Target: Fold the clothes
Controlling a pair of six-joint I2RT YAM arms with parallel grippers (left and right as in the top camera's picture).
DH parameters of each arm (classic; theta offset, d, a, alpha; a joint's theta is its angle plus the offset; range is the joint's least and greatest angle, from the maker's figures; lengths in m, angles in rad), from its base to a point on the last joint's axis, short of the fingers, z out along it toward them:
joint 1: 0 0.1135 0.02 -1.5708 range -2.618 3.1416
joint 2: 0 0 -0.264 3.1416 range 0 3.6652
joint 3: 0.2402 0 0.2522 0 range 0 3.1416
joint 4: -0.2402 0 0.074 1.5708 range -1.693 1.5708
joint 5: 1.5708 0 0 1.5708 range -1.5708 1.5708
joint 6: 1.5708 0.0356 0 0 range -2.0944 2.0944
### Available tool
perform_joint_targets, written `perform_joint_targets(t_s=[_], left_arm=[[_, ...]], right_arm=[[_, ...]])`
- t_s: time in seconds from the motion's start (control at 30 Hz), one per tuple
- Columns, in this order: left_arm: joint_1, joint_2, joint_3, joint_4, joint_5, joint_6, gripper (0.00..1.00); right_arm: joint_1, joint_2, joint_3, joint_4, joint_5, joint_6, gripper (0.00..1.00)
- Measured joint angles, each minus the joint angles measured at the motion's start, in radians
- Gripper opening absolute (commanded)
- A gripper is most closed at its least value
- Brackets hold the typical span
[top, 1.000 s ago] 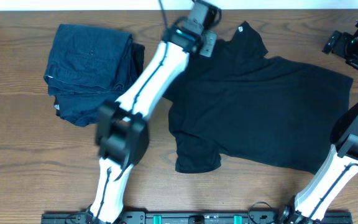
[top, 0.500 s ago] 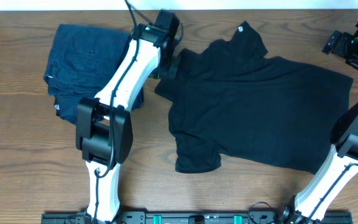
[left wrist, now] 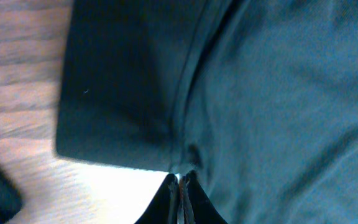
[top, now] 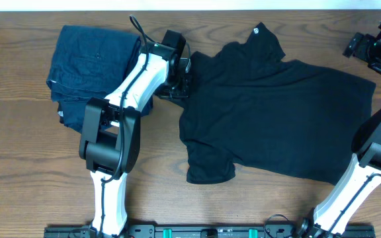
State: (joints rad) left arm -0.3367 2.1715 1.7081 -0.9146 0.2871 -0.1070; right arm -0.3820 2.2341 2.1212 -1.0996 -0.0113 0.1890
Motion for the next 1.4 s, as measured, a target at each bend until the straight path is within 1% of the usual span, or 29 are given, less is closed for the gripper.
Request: perform_joint_targets(t_s=[0.07,0.3,0.43,0.63,0.73,0.97,1.13,1.27,1.4], left_arm=[[0.000,0.000,-0.023,0.028,0.011,-0.005,0.10],[0.000,0.000,-0.124,0.109,0.016,-0.023,0.10],[-0.001,-0.002,-0.132,0.113,-0.051,-0.024,0.10],[-0.012,-0.006,-0.132,0.145,-0.196,-0.024,0.10],[-0.012,-0.006,-0.132,0.157,-0.232,-0.024,0.10],[-0.012,-0.006,-0.132,0.190,-0.276,-0.024,0.12],[-0.013,-0.013,-0.129,0.188,-0.268,-0.024,0.14],[-0.019,-0.089,-0.129,0.181,-0.242,-0.025,0.15],[-0.037,-0.284,-0.129,0.128,-0.230,-0.051,0.15]], right_arm=[[0.000,0.000,0.000,0.000,0.000,0.000,0.99],[0.000,0.000,0.000,0.000,0.000,0.000,0.99],[0.000,0.000,0.000,0.000,0.000,0.000,0.99],[0.000,0.000,0.000,0.000,0.000,0.000,0.99],[0.000,0.000,0.000,0.000,0.000,0.000,0.99],[0.000,0.000,0.000,0.000,0.000,0.000,0.99],[0.000,0.000,0.000,0.000,0.000,0.000,0.99],[0.000,0.000,0.000,0.000,0.000,0.000,0.99],[0.000,0.000,0.000,0.000,0.000,0.000,0.99]])
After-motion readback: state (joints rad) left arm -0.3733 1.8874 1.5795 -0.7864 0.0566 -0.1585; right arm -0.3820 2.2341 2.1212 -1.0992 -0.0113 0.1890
